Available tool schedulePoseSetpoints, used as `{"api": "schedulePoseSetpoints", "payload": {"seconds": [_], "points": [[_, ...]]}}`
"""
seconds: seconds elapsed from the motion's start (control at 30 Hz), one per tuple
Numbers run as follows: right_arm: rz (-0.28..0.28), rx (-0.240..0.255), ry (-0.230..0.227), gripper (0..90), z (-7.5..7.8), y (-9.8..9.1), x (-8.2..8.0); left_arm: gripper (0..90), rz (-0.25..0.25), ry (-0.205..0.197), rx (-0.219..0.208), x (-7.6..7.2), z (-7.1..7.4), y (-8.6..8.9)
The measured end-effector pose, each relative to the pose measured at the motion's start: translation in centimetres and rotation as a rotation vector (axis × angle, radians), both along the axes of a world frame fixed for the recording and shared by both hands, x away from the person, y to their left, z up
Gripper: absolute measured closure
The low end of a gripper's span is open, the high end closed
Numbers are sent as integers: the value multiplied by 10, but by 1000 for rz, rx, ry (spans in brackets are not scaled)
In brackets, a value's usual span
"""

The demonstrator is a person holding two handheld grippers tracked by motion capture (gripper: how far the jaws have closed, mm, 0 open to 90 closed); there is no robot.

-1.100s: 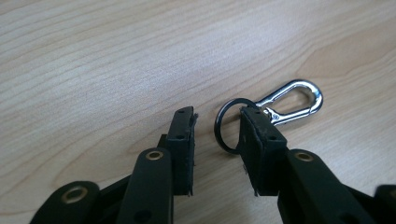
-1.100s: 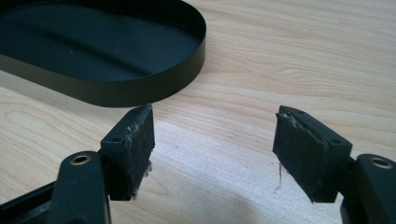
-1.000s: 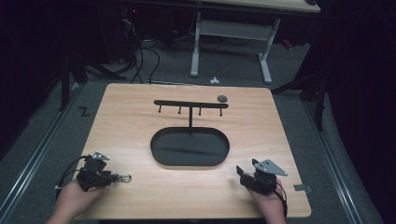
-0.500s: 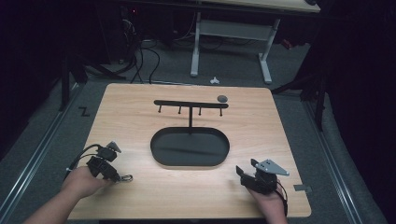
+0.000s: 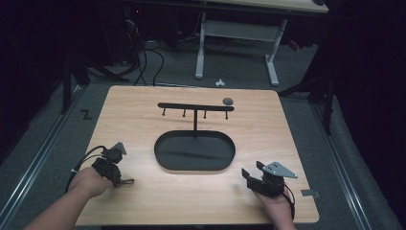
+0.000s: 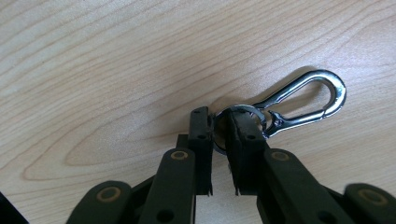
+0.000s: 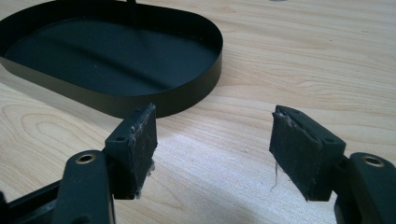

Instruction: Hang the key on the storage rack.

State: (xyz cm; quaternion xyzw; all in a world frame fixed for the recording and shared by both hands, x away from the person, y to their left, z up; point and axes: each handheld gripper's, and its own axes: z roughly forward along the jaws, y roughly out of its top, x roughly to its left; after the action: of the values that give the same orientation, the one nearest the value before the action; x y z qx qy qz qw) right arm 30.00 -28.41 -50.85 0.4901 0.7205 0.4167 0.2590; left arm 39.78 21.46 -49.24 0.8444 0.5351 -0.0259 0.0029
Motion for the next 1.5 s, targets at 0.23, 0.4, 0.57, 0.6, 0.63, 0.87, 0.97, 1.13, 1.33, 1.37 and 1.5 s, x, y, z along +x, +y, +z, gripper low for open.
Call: {"api": "schedulePoseSetpoints", "payload": {"seconds": [0.23, 0.4, 0.57, 0.6, 0.63, 0.87, 0.97, 1.13, 1.33, 1.37, 1.5], "points": [[3, -5, 10, 322, -2, 2, 1, 816, -29, 19, -20, -1, 2, 0], [5, -10, 13, 326, -2, 3, 0, 817, -61, -4, -8, 1, 18, -5], [3, -10, 16, 326, -3, 3, 0, 843, -78, -37, -9, 5, 40, -12], [3, -10, 16, 326, -3, 3, 0, 850, -78, -37, -9, 5, 40, -12], [4, -10, 15, 327, -3, 3, 0, 850, -81, -44, -17, 6, 44, -13], [2, -7, 16, 328, -3, 2, 0, 884, -105, -70, -38, 11, 68, -24], [3, -7, 15, 328, -3, 1, 0, 884, -114, -74, -50, 14, 75, -28], [4, -5, 18, 329, -3, 2, 0, 884, -131, -71, -70, 19, 89, -37], [5, -3, 19, 333, -4, 2, 1, 884, -154, -72, -81, 24, 105, -48], [4, -3, 19, 333, -4, 2, 1, 884, -155, -77, -84, 25, 108, -50], [5, -3, 20, 335, -4, 2, 0, 883, -168, -80, -83, 28, 118, -60]]}}
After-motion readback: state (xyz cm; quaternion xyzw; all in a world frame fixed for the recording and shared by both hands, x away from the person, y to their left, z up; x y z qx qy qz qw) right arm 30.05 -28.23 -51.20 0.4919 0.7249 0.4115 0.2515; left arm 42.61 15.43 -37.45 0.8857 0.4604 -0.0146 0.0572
